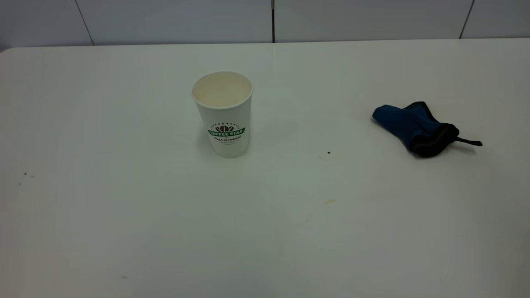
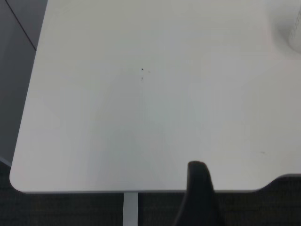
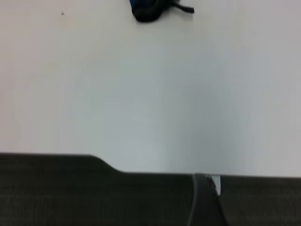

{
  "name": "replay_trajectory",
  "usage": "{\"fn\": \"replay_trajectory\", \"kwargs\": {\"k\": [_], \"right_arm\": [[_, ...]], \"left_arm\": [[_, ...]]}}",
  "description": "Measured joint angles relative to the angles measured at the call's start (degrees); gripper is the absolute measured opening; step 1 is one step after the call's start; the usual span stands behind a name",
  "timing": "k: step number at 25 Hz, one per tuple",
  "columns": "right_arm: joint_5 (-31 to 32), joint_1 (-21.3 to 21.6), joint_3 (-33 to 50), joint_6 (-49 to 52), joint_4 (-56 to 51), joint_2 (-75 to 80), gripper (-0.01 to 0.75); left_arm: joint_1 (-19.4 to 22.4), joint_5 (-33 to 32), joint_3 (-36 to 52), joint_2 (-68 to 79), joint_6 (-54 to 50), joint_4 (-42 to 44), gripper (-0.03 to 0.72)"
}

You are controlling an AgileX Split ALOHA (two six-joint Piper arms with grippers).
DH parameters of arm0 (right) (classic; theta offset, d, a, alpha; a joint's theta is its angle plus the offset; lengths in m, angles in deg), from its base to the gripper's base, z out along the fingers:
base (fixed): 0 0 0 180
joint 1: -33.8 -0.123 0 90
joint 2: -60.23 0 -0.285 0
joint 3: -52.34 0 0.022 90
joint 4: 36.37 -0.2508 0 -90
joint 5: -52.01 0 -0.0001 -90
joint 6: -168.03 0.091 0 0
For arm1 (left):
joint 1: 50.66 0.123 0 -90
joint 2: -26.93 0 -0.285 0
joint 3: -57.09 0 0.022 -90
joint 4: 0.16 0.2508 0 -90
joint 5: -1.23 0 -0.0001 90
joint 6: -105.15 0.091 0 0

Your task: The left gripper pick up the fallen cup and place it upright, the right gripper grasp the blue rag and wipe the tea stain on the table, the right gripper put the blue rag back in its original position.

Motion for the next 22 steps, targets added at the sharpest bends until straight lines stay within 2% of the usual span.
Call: {"fn": "replay_trajectory", "kwargs": {"k": [9, 22], "right_arm": [[0.88, 0.11, 0.0, 0.05, -0.11, -14.54, 0.536], [1.08, 0.11, 0.0, -0.06, -0.11, -14.92, 0.536]], "left_arm": [[0.0, 0.0, 0.0, 0.0, 0.0, 0.0, 0.585], [0.0, 0.0, 0.0, 0.0, 0.06, 0.0, 0.585]]}}
